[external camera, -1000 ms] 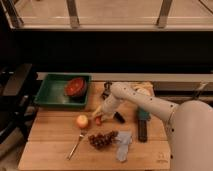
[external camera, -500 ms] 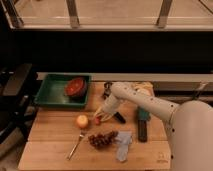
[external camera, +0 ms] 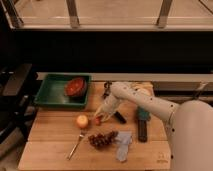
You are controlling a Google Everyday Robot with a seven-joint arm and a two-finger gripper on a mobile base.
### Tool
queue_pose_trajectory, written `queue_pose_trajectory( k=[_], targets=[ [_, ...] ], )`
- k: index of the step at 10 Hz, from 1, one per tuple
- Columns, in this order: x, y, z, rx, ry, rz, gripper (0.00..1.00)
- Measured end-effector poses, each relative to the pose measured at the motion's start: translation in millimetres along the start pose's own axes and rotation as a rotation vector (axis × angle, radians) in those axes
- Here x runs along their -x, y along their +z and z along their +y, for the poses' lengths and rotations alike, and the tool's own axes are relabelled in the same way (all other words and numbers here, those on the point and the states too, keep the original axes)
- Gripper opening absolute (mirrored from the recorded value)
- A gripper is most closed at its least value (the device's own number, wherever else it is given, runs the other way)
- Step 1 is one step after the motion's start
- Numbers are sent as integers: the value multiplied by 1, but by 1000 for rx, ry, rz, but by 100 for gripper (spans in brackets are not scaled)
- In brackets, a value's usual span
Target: Place pepper in metal cup
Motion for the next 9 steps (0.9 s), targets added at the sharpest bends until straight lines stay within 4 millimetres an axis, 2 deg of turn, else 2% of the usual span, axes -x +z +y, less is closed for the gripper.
queue_pose_trajectory(
  k=[1,4,9],
  targets=[
    [-1,-7,3,21,-23,-21,6],
    [-12,-54,35,109,-87,-68,6],
    [-12,-55,35,113,-85,-68,6]
  ],
)
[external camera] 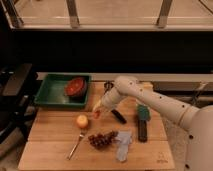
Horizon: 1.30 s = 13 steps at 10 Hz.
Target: Place pepper in metal cup
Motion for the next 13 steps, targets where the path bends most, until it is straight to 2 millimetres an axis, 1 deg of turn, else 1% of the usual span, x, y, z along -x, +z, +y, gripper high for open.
queue_pose_trajectory(
  k=[1,3,5,6,8,9,10,12,13],
  targets=[
    [4,-3,-2,11,20,-19,6],
    [18,-19,-20,45,74,-61,6],
    [40,-45,-47,85,131,-114,6],
    [53,-56,-52,94,149,-141,6],
    [69,-68,-52,104,158,-183,6],
    [76,-71,-50,104,160,-196,6],
    [84,-73,-48,100,159,-204,6],
    [107,-73,-43,95,159,-213,6],
    [119,-71,-45,92,162,-213,6]
  ],
)
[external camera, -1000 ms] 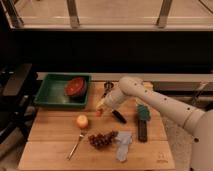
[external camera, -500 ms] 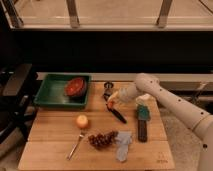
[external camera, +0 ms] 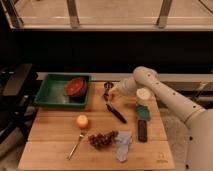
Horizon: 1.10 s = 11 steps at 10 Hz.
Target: Place pepper in metal cup
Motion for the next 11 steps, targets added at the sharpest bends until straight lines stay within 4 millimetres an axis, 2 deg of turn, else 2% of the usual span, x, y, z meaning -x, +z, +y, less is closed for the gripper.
queue_pose_trajectory(
  k=[2,4,6,8,9,11],
  targets=[
    [23,10,0,2,4,-1,8],
    [30,17,7,12,-7,3,23],
    [34,22,11,27,-18,5,45],
    [34,29,21,37,-34,16,62],
    [34,34,25,41,-44,26,65],
    [30,47,37,37,-65,54,65]
  ],
)
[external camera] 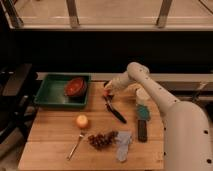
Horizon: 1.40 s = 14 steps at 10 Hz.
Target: Place pepper in metal cup
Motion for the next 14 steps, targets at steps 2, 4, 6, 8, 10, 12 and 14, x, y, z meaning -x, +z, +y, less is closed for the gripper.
queue_pose_trajectory(
  k=[2,4,6,8,10,12,14],
  targets=[
    [2,11,13,-5,-21,18,65],
    [6,12,25,-3,-43,18,65],
    [6,1,33,-1,-62,5,65],
    [2,-12,50,17,-93,-18,65],
    [-4,-25,49,26,-104,-45,65],
    [-9,-42,38,28,-87,-75,65],
    [-16,-69,20,31,-62,-118,65]
  ],
)
